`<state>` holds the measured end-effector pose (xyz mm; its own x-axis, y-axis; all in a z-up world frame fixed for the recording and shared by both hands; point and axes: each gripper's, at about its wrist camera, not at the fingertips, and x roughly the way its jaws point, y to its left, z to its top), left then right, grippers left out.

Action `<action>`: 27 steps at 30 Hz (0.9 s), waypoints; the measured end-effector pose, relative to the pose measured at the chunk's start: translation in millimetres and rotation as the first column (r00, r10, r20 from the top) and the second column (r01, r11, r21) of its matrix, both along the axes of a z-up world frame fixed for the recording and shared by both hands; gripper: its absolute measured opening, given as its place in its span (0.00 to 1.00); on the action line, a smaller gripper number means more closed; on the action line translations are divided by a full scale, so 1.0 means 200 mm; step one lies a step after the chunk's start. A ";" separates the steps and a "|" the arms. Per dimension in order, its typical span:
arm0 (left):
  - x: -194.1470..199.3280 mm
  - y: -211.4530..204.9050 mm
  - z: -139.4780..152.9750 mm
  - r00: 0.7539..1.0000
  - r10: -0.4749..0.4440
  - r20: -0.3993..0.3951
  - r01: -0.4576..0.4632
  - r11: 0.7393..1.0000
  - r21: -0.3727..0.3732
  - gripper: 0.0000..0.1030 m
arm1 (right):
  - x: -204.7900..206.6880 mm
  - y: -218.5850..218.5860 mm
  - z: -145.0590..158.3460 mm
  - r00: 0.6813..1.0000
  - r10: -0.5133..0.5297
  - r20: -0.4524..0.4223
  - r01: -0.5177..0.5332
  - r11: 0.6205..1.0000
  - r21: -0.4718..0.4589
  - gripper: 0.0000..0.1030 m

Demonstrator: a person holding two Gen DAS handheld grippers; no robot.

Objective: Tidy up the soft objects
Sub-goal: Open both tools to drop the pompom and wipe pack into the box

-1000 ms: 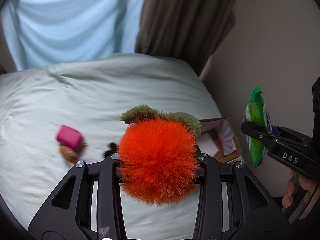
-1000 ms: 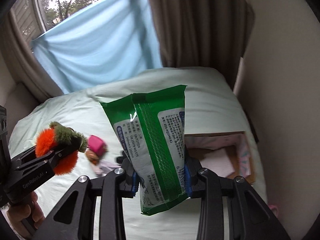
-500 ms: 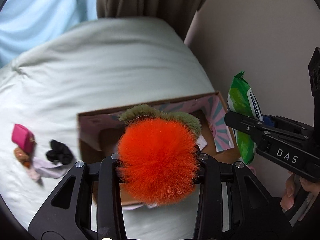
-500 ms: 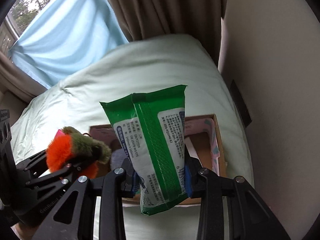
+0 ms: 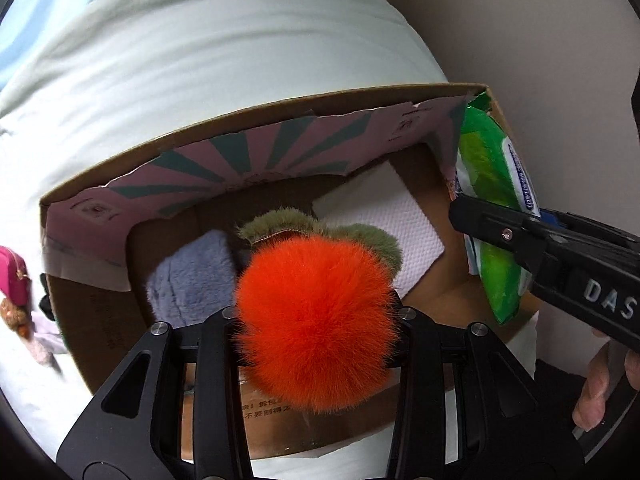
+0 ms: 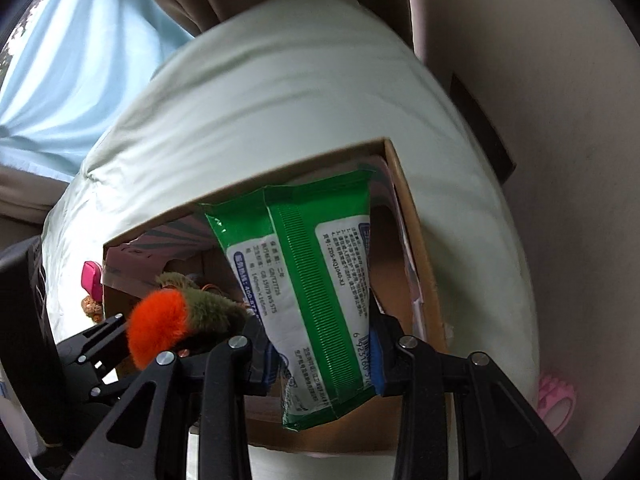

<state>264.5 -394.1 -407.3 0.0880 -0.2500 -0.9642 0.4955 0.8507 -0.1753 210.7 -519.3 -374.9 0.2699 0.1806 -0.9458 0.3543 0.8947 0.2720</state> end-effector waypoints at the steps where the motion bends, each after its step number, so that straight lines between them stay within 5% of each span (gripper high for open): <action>1: 0.00 0.00 0.01 1.000 -0.010 0.012 0.010 1.000 0.000 0.49 | 0.01 -0.01 -0.01 1.000 -0.014 -0.009 0.014 1.000 -0.001 0.32; 2: 0.01 0.01 0.03 0.999 -0.018 0.028 0.018 1.000 0.018 0.80 | 0.02 -0.02 -0.02 1.000 -0.022 -0.017 0.022 1.000 0.007 0.38; 3: 0.00 0.01 0.05 0.998 -0.025 0.052 0.022 0.999 0.044 0.99 | 0.03 -0.02 -0.04 0.999 -0.028 -0.023 0.028 0.999 0.018 0.46; 5: -0.04 0.04 0.08 0.995 -0.039 0.093 0.035 0.998 0.051 1.00 | 0.04 -0.04 -0.05 0.999 -0.040 0.000 0.039 0.993 0.108 0.79; 7: -0.04 0.05 0.08 0.995 -0.049 0.085 0.043 0.997 0.063 1.00 | 0.05 -0.03 -0.06 0.999 -0.038 0.006 0.036 0.985 0.169 0.96; 18: -0.05 0.14 0.16 0.996 -0.008 0.088 0.003 0.999 0.047 1.00 | 0.00 -0.01 0.01 0.998 -0.034 0.049 0.029 0.994 0.103 0.97; 27: -0.13 0.26 0.45 0.989 0.015 0.150 -0.018 1.000 0.015 1.00 | -0.10 0.04 0.28 0.997 0.004 0.081 -0.005 1.000 0.004 0.97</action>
